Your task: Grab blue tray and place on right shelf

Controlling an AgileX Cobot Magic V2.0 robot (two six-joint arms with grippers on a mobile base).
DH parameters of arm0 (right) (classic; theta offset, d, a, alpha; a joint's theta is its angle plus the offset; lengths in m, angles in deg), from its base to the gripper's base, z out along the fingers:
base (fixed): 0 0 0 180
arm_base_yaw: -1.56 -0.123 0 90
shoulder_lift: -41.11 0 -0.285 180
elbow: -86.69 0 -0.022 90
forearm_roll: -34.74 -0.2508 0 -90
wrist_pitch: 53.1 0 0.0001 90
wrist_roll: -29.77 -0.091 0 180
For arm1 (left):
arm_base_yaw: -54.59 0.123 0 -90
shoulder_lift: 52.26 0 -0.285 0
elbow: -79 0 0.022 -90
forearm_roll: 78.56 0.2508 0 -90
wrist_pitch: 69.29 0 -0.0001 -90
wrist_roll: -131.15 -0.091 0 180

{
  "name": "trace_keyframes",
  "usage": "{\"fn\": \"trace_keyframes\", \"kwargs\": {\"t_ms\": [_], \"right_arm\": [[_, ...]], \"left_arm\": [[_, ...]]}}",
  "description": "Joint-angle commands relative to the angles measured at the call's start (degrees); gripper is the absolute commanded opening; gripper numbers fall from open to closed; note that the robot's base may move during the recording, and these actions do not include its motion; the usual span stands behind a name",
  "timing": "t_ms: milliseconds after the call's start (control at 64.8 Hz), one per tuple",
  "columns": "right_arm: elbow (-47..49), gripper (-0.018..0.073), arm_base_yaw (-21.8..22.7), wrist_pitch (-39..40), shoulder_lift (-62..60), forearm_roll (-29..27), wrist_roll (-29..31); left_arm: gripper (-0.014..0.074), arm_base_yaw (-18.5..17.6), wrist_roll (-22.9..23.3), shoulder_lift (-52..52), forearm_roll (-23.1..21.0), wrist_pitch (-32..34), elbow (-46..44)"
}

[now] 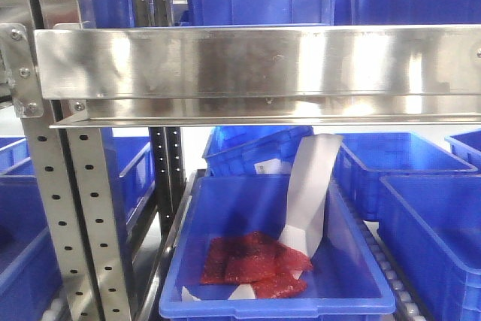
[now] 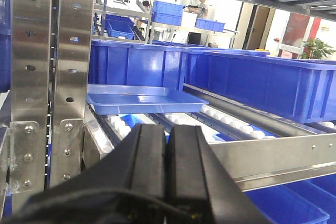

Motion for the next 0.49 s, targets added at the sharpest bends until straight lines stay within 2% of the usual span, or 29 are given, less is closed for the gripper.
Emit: {"fn": "trace_keyframes", "kwargs": {"t_ms": [0,324,401,478], "right_arm": [[1.3,0.0051,0.4,4.4,-0.8,-0.3,0.0],[1.3,0.0051,0.4,4.4,-0.8,-0.3,0.0],[1.3,0.0051,0.4,4.4,-0.8,-0.3,0.0],[1.3,0.0051,0.4,4.4,-0.8,-0.3,0.0]], "left_arm": [[-0.0048,0.0,0.0,0.7,0.5,4.8,-1.7],[-0.0048,0.0,0.0,0.7,0.8,4.8,-1.7],[-0.0048,0.7,0.0,0.2,4.2,3.1,-1.7],[-0.0048,1.8,-0.3,-0.7,3.3,-0.5,-1.3]]}}
